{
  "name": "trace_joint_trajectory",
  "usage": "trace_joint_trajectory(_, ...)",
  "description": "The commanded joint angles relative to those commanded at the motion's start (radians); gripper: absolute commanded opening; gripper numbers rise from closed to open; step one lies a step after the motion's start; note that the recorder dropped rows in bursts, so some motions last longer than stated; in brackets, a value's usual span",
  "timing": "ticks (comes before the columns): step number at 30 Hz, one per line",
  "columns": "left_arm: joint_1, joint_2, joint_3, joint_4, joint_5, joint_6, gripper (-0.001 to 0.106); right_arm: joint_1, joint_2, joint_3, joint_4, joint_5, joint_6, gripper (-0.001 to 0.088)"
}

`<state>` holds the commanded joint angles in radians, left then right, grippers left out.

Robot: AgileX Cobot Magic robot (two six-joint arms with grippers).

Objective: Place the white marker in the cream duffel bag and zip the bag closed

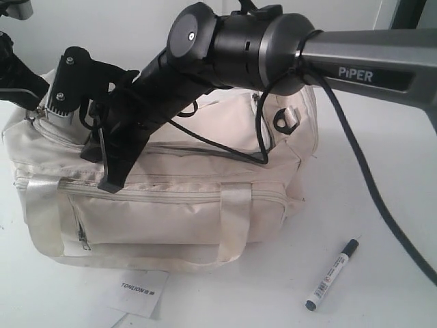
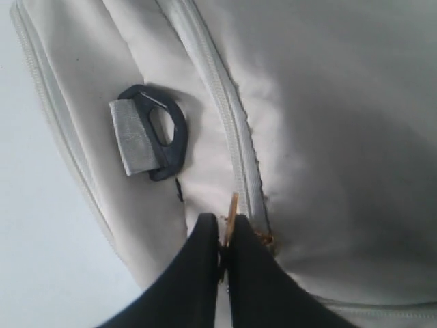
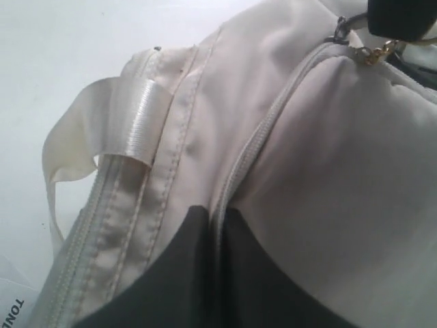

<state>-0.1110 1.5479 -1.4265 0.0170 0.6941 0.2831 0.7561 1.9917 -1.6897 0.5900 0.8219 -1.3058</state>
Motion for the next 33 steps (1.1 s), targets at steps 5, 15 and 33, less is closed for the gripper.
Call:
trace_joint_trajectory(5, 0.000, 0.000, 0.000, 0.004, -0.051, 0.000, 0.000, 0.000, 0.000, 0.000, -0.003, 0.018, 0.000, 0.0000)
trace_joint_trajectory(15, 0.000, 0.035, 0.000, 0.037, -0.090, -0.071, 0.035, 0.000, 0.000, 0.000, -0.003, 0.030, 0.000, 0.0000)
trace_joint_trajectory(33, -0.002, -0.055, 0.000, -0.388, 0.161, 0.460, 0.061, -0.026, -0.091, 0.000, -0.006, -0.041, 0.296, 0.0568)
